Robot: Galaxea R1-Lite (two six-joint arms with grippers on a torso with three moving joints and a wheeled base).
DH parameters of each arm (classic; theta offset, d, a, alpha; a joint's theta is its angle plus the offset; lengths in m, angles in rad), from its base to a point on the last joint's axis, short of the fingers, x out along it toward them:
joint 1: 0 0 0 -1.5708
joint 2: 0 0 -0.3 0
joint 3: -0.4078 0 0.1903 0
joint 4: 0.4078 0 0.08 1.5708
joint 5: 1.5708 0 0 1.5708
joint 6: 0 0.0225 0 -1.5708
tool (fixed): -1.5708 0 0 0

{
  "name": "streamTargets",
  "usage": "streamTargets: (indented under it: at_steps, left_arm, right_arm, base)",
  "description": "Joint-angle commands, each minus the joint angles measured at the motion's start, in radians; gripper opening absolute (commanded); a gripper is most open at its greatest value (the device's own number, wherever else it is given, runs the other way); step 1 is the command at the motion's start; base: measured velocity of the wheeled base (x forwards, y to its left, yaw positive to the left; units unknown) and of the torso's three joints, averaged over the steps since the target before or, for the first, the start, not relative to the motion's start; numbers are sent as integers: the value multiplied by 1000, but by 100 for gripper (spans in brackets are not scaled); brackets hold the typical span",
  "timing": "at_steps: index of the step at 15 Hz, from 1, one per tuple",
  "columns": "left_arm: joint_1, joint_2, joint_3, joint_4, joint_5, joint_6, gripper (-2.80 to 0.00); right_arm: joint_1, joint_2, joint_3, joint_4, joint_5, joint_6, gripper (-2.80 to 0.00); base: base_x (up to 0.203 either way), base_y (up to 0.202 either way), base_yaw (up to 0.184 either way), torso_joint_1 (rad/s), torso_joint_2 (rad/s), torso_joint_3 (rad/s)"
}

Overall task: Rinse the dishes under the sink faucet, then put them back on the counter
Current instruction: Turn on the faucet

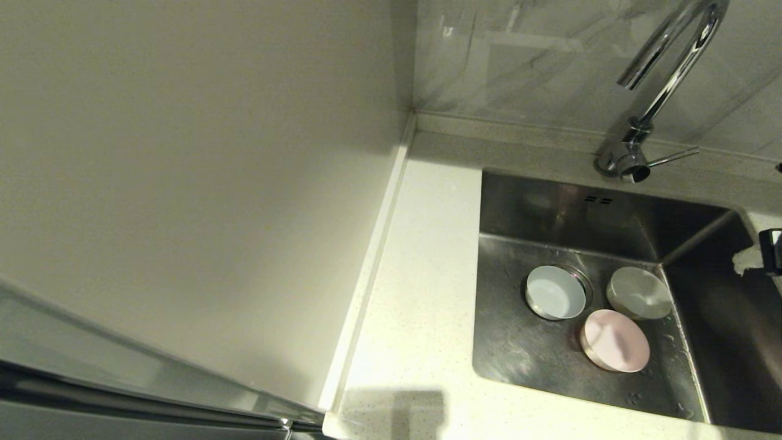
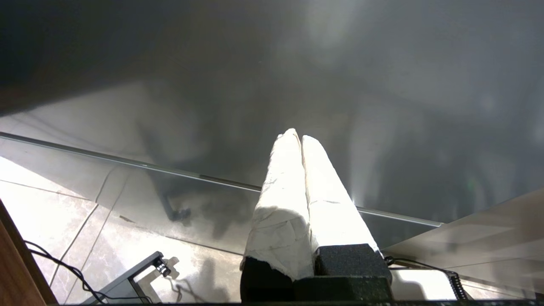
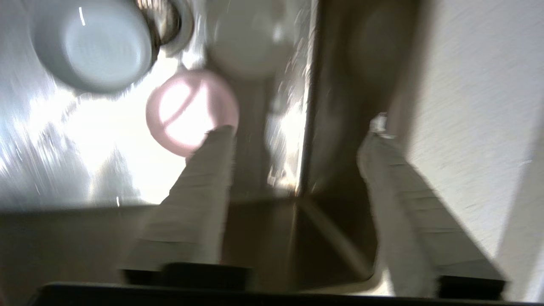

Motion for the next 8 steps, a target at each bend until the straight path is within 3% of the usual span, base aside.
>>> streamTargets:
  at_steps: [1,5,8]
  left_arm:
    - [0,-3,0,-1,0,-1,-280]
    - [-1,-3,0,-1,0,-1,-280]
    - [0,-3,0,-1,0,-1,-280]
  right_arm:
    - [-18,-25,-76,1,19,-1,-280]
    - [1,61,-274,-29,27,73,-280]
    - [21,134,-312,-210,23,97,-280]
  base:
    - [0,0,0,0,0,0]
    - [0,0,0,0,0,0]
    - [0,0,0,0,0,0]
